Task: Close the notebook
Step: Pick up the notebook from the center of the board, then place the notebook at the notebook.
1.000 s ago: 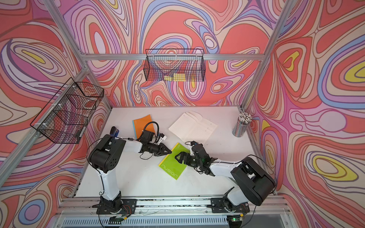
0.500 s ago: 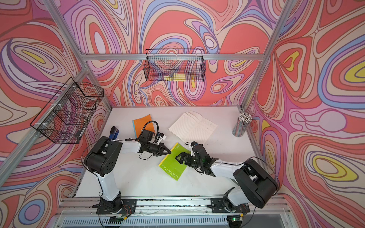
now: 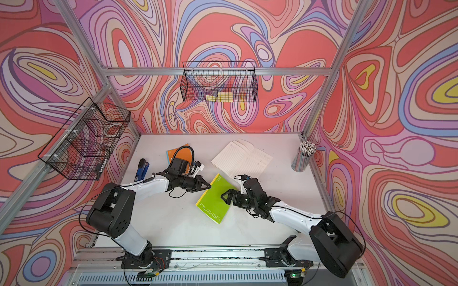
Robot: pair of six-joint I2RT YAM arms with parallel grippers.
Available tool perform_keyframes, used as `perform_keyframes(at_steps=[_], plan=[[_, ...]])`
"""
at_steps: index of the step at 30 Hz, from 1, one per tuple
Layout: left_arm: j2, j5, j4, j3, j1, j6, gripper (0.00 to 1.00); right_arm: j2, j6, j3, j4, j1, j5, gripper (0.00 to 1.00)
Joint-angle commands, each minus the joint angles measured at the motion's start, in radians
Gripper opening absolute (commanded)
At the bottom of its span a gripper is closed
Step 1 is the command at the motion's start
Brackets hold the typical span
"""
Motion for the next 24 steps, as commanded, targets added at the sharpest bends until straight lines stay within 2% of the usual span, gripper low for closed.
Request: perform_keyframes(at_steps=[1,6,10,18,24], plan=[[-0.054,-0.02,-0.062,0.046,-0.003,0.013,0.0,-0.023,-0.026,0.027,-0.057,0.003,0.02,0.98],[-0.092,-0.037,-0.131,0.099,-0.004,0.041,0.0,-0.024,-0.026,0.039,-0.057,0.002,0.027,0.98],[-0.105,-0.093,-0.212,0.158,0.009,0.075,0.0,-0.007,-0.032,0.054,-0.055,0.002,0.029,0.98],[-0.134,-0.157,-0.225,0.237,0.065,0.094,0.0,0.001,-0.037,0.06,-0.049,0.001,0.03,0.98],[-0.12,-0.177,-0.184,0.291,0.142,0.068,0.0,0.006,-0.034,0.047,-0.042,0.001,0.027,0.98]])
